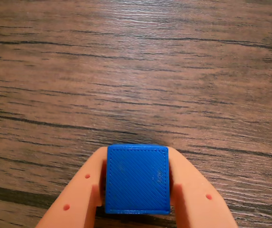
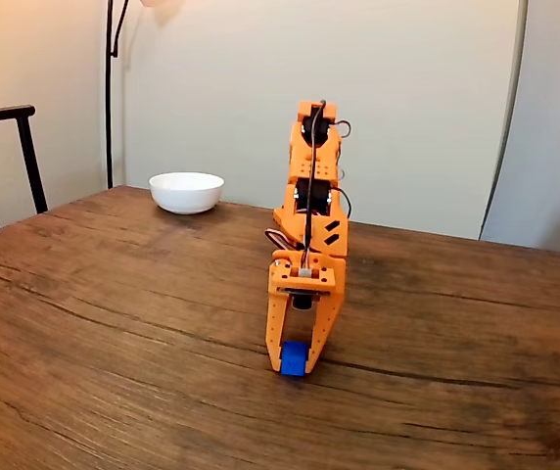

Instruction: Grasp the cube and drop it in the bowl

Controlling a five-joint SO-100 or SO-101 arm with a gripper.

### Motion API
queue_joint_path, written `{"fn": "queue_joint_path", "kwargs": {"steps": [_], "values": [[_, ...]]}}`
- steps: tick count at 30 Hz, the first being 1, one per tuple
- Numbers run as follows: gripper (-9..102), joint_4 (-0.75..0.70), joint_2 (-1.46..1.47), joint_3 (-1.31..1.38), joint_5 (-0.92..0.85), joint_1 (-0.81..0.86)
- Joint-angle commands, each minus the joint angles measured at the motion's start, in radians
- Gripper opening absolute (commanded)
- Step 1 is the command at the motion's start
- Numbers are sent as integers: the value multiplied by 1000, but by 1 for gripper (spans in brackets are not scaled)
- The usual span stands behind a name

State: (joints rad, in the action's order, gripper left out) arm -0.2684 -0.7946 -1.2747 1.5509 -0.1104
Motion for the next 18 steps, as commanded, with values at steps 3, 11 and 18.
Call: {"fn": "queue_joint_path", "kwargs": {"steps": [3,11,18], "values": [[8,-18,-17,6,-3,-6],[4,-67,-66,28,26,6],[4,-425,-275,129,153,60]]}}
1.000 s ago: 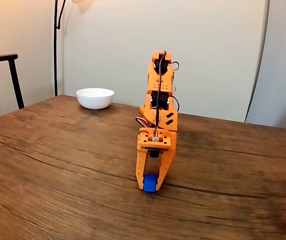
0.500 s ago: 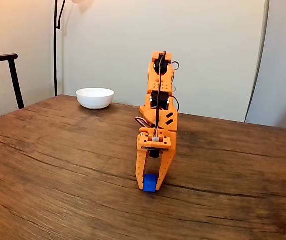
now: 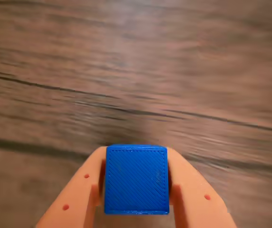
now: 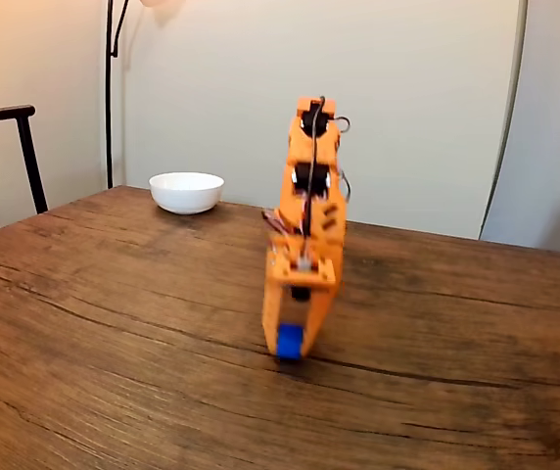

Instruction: Grasp the cube and drop it in the bowl

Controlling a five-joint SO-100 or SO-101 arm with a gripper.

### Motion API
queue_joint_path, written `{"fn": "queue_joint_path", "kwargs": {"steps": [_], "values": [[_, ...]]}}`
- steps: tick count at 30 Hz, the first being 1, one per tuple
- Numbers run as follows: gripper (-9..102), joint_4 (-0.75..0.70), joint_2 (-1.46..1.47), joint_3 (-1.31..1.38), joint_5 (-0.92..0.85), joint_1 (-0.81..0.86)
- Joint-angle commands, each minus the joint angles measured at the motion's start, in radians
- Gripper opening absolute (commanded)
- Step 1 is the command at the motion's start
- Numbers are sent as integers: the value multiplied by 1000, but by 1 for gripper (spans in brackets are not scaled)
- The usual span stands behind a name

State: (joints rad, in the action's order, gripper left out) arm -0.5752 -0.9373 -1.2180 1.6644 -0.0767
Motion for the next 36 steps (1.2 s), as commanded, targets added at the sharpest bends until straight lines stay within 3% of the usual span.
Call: {"fn": "queue_joint_path", "kwargs": {"steps": [1,30,36], "values": [[4,-164,-160,89,55,37],[4,-917,-618,114,74,204],[4,-1072,-684,112,149,285]]}}
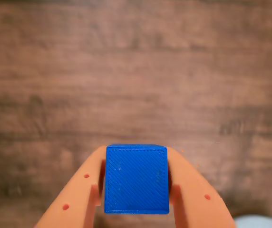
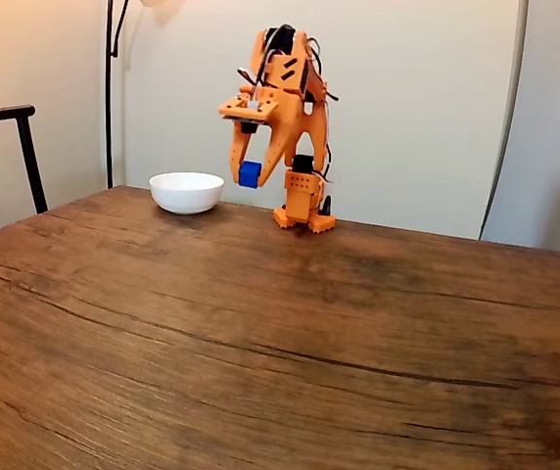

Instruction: Grasp the cube and drop it in the bowl

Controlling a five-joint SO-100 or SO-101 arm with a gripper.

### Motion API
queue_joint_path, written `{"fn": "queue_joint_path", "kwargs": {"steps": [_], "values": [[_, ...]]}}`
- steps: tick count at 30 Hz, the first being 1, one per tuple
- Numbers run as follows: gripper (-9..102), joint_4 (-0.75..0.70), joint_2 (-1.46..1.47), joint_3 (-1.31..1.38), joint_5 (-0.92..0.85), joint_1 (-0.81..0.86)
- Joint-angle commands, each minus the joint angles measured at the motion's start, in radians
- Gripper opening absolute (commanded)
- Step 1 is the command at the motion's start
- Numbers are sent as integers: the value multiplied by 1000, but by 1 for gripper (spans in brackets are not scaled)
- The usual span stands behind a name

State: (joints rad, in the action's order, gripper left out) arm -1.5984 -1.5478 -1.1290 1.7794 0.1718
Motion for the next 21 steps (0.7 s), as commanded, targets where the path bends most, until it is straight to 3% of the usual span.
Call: {"fn": "queue_joint_path", "kwargs": {"steps": [1,8,21], "values": [[4,-66,-92,23,54,55],[4,-158,-304,-21,221,235],[4,-71,-891,-657,218,503]]}}
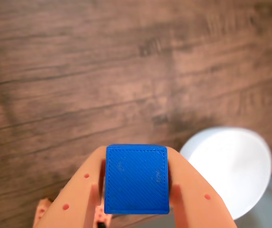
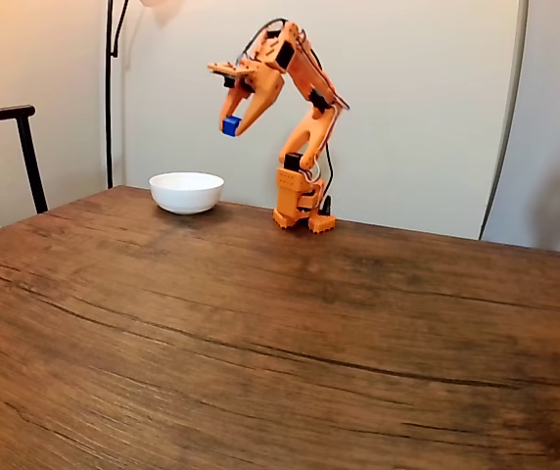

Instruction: Grasp the cube and drop it in the bowl

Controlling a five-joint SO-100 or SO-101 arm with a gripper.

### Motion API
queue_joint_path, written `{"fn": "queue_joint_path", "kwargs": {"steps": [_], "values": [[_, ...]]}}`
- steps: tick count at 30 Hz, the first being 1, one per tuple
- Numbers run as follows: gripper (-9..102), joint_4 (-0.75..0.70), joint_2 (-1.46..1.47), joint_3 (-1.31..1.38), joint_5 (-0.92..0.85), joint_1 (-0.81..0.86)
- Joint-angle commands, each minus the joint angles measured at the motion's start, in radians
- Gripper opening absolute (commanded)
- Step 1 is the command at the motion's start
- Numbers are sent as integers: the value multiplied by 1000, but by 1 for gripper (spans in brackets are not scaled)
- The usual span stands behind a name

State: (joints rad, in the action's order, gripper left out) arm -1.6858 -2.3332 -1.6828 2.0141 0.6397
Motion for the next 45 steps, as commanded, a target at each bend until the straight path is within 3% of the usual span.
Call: {"fn": "queue_joint_path", "kwargs": {"steps": [1,7,15,24,37,45], "values": [[4,28,-143,-153,-29,54],[4,112,-301,-365,-29,236],[4,204,-291,-387,34,465],[4,379,-120,-382,89,718],[5,617,233,-385,218,873],[24,746,431,-377,239,897]]}}
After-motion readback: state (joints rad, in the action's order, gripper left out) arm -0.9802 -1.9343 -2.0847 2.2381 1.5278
